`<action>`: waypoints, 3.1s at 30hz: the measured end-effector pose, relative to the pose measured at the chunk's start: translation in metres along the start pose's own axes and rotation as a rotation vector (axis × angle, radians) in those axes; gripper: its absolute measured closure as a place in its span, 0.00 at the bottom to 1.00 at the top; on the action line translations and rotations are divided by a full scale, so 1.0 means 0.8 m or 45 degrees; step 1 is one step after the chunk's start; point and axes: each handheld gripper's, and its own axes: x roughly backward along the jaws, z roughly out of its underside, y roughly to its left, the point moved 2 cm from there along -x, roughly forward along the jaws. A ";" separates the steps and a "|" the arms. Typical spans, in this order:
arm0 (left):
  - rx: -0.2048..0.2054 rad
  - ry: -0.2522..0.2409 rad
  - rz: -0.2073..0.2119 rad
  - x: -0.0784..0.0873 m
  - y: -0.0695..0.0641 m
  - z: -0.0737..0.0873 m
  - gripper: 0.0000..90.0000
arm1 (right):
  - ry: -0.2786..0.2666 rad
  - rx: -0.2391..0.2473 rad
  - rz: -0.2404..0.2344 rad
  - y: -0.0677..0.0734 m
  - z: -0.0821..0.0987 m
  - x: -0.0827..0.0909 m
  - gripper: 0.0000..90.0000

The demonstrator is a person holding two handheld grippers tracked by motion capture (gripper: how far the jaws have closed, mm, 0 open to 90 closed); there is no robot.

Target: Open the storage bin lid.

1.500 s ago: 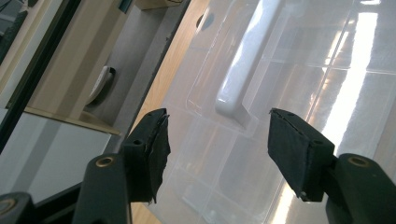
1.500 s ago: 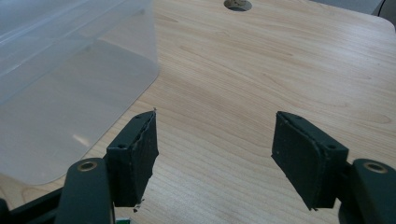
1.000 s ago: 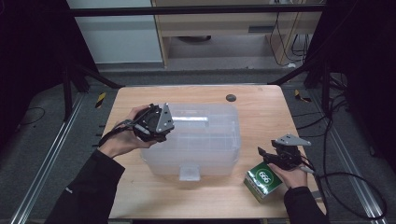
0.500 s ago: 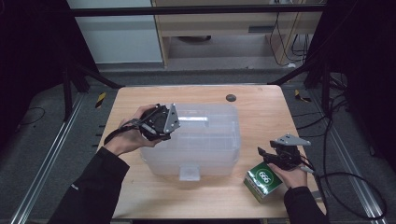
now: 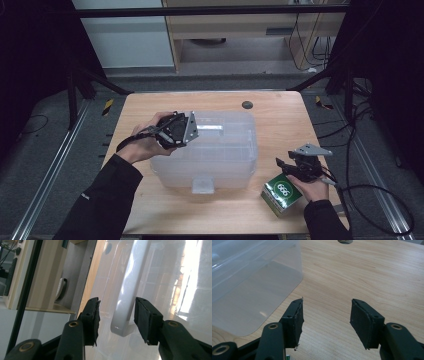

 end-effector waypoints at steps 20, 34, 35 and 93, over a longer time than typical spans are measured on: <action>-0.107 0.055 -0.004 -0.012 -0.006 -0.010 0.77 | 0.013 -0.014 -0.027 0.000 -0.002 0.002 0.55; -0.206 0.130 -0.021 -0.012 -0.008 -0.016 0.81 | -0.003 -0.028 -0.073 0.009 -0.016 0.016 0.61; -0.206 0.130 -0.021 -0.012 -0.008 -0.016 0.81 | -0.003 -0.028 -0.073 0.009 -0.016 0.016 0.61; -0.043 0.106 -0.090 -0.023 0.044 -0.023 0.79 | -0.086 0.006 -0.370 0.068 -0.038 0.042 1.00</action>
